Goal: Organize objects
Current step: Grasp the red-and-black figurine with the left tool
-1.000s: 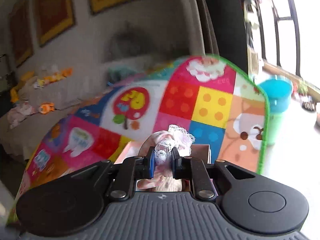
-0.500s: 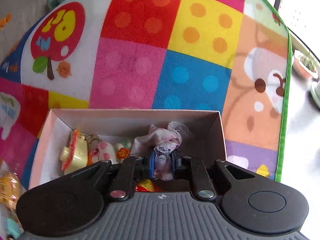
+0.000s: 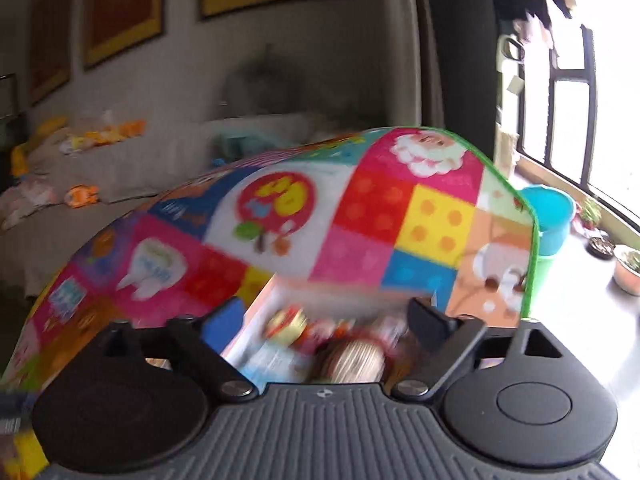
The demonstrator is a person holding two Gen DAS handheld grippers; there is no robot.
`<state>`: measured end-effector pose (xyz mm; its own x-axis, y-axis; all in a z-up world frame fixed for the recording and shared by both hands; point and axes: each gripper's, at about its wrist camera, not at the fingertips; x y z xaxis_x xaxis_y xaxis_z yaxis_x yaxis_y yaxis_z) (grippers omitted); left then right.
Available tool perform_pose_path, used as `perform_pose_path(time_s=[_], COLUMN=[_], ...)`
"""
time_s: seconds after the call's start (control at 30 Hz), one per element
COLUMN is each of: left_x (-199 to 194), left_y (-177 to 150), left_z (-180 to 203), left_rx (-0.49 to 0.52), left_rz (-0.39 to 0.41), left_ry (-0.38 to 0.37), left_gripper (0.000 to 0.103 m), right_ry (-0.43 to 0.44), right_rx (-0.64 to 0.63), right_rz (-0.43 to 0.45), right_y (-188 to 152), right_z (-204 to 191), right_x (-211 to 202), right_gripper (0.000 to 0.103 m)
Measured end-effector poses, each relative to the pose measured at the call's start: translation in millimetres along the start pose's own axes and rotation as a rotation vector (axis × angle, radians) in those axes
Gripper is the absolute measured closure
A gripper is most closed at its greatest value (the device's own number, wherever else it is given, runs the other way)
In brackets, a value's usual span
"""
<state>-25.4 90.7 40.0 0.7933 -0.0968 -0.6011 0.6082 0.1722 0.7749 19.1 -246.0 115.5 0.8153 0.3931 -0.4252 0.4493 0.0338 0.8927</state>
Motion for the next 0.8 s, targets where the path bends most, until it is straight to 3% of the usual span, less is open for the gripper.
perform_pose_path(time_s=[0.17, 0.27, 0.5, 0.67, 0.8], left_x=[0, -1, 0, 12, 4], left_y=[-4, -5, 16, 33, 11], left_z=[29, 47, 42, 30, 57], left_rx=[0.082, 0.129, 0.126, 0.045, 0.339], left_rz=[-0.038, -0.040, 0.023, -0.071, -0.040], left_ry=[-0.033, -0.001, 0.079, 0.047, 0.048], left_gripper=[0.075, 0.075, 0.075, 0.075, 0.075], right_ry=[0.008, 0.037, 0.065, 0.048, 0.059], right_rx=[-0.006, 0.045, 0.103, 0.120, 0.130], right_rz=[-0.070, -0.121, -0.110, -0.083, -0.089], right_y=[-75, -101, -115, -117, -117], right_z=[-19, -20, -16, -14, -13], right_x=[0, 5, 5, 3, 3], right_gripper=[0.005, 0.005, 0.000, 0.000, 0.000])
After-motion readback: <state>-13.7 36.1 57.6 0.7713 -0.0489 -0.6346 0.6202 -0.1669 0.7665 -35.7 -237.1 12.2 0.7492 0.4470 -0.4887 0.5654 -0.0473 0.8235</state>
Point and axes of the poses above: each gripper's, at about its wrist camera, not at the fingertips, and x roughly the way its jaws point, z to its right, y to its top, and after that the axes turned 10 degrees about y, right-handed
